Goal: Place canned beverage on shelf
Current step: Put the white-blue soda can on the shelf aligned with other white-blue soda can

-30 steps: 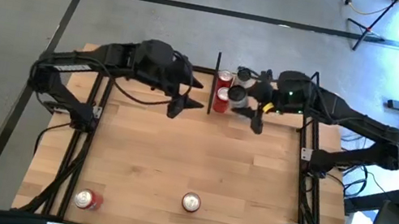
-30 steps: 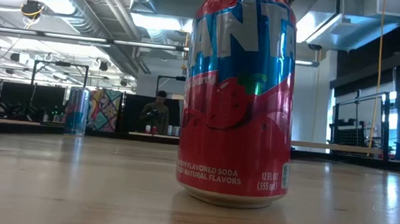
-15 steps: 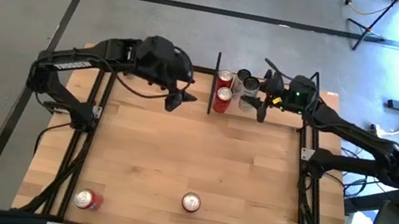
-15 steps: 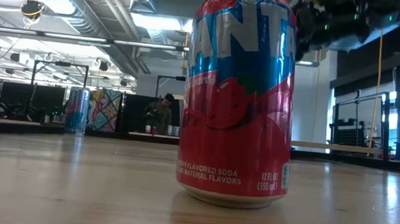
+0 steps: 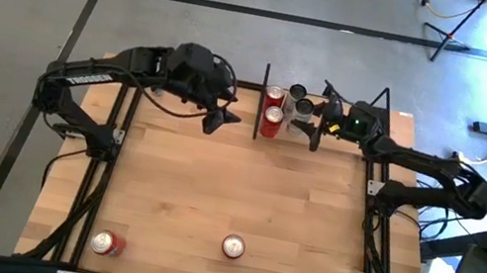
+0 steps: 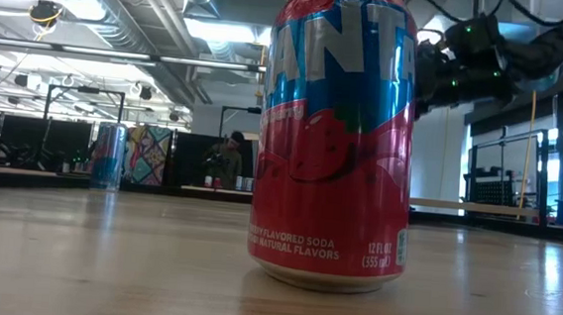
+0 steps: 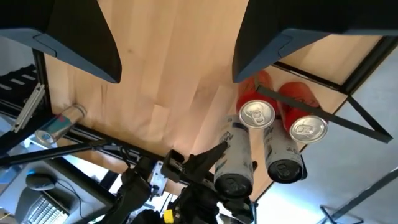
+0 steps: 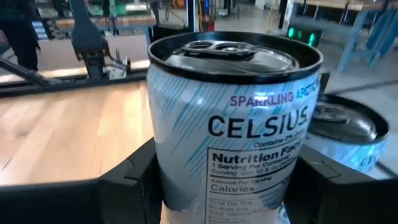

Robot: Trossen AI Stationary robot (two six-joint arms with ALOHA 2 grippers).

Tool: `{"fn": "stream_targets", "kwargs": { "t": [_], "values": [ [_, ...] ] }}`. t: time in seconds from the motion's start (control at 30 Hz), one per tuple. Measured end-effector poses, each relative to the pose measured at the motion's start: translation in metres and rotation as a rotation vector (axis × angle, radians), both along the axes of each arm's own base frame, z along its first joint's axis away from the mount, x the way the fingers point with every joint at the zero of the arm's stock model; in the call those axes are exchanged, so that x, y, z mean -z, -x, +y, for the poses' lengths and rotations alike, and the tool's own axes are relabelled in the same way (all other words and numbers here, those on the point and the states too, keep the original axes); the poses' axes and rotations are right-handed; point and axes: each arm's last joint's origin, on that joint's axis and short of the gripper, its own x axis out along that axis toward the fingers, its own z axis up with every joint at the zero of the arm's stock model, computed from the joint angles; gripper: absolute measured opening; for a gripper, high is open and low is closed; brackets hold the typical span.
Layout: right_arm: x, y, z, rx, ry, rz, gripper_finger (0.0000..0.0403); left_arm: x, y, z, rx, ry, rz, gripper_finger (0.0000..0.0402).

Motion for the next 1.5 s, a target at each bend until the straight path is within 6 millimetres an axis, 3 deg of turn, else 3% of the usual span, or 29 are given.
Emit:
{"fn": "stream_targets", "kwargs": {
  "t": [0.3, 0.93, 1.27, 1.5],
  "values": [
    [0.023, -0.006, -0.004, 0.000, 0.016, 0.027, 0.0217, -0.001, -0.001, -0.001, -0.059, 0.006, -0.008, 0.0293],
    [0.039, -0.014, -0.011, 0.017, 0.028, 0.046, 0.0220, -0.001, -0.001, -0.001, -0.082, 0.030, -0.012, 0.0293],
    [0.038, -0.014, -0.012, 0.032, 0.033, 0.049, 0.0298, 0.000, -0.001, -0.001, -0.081, 0.031, -0.012, 0.0293],
    [0.038, -0.014, -0.012, 0.037, 0.032, 0.052, 0.0310, 0.000, -0.001, -0.001, -0.079, 0.031, -0.012, 0.0293]
  ]
}}
